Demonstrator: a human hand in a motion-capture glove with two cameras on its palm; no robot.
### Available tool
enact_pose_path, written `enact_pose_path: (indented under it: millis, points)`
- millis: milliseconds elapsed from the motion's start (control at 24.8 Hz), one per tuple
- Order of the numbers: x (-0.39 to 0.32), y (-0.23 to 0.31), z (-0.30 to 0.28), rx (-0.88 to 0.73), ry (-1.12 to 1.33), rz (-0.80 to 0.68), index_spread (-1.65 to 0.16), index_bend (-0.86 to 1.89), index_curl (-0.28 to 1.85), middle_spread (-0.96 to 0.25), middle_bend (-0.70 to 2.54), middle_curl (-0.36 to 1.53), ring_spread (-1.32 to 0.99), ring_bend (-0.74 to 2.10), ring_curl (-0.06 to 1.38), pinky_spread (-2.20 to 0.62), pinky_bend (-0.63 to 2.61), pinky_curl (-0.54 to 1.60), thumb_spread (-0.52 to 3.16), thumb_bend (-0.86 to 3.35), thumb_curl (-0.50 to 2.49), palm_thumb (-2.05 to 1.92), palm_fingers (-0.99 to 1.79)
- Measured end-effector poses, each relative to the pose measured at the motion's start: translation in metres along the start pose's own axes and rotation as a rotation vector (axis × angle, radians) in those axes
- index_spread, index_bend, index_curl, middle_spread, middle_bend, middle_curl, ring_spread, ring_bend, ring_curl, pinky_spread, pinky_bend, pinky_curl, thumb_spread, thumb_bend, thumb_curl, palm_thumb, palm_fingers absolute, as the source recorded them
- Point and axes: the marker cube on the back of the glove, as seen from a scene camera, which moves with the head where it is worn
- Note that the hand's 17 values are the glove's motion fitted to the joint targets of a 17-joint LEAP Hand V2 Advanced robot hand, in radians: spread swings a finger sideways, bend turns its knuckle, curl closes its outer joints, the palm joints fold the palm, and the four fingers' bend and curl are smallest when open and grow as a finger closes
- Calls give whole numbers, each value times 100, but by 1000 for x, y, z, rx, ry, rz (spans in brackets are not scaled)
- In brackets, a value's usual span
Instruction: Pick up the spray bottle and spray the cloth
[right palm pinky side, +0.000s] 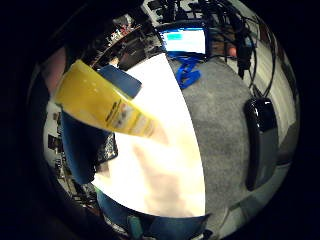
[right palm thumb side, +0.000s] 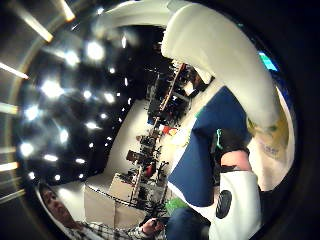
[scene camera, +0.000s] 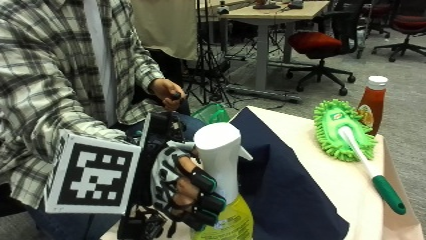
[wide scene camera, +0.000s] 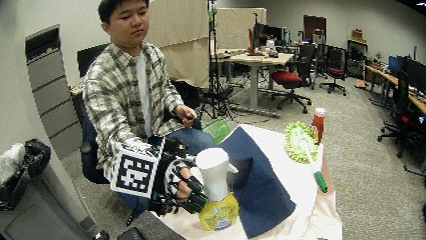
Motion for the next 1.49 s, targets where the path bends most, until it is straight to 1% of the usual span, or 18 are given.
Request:
enact_pose_path:
  millis: [161,444,525,646,807,968,1210,1493]
  points:
    - [1,-12,7,57,-72,10,-17,9,22,7,34,36,6,50,29,16,38,32,93,6,52,94,47]
    - [-2,-26,17,137,-136,8,-19,9,21,3,43,39,2,52,32,14,34,32,90,3,53,98,57]
    - [-1,-28,21,167,-149,-4,-20,10,21,1,45,40,0,52,32,13,33,32,89,2,54,100,64]
    - [4,-30,26,206,-168,-17,-21,9,21,-4,52,42,-5,54,32,11,35,32,85,2,55,103,83]
    - [6,-34,30,243,-184,-10,-23,13,23,-9,46,42,-9,56,34,7,41,34,76,0,57,107,96]
    - [7,-36,31,264,-182,-17,-25,17,26,-13,44,44,-13,54,36,3,43,36,63,1,61,115,99]
    - [10,-39,32,270,-198,-11,-28,16,29,-17,45,46,-17,56,39,-3,41,37,51,-1,64,118,114]
    - [9,-48,30,257,-209,-17,-29,18,33,-19,46,48,-20,57,42,-7,40,38,37,-2,68,119,120]
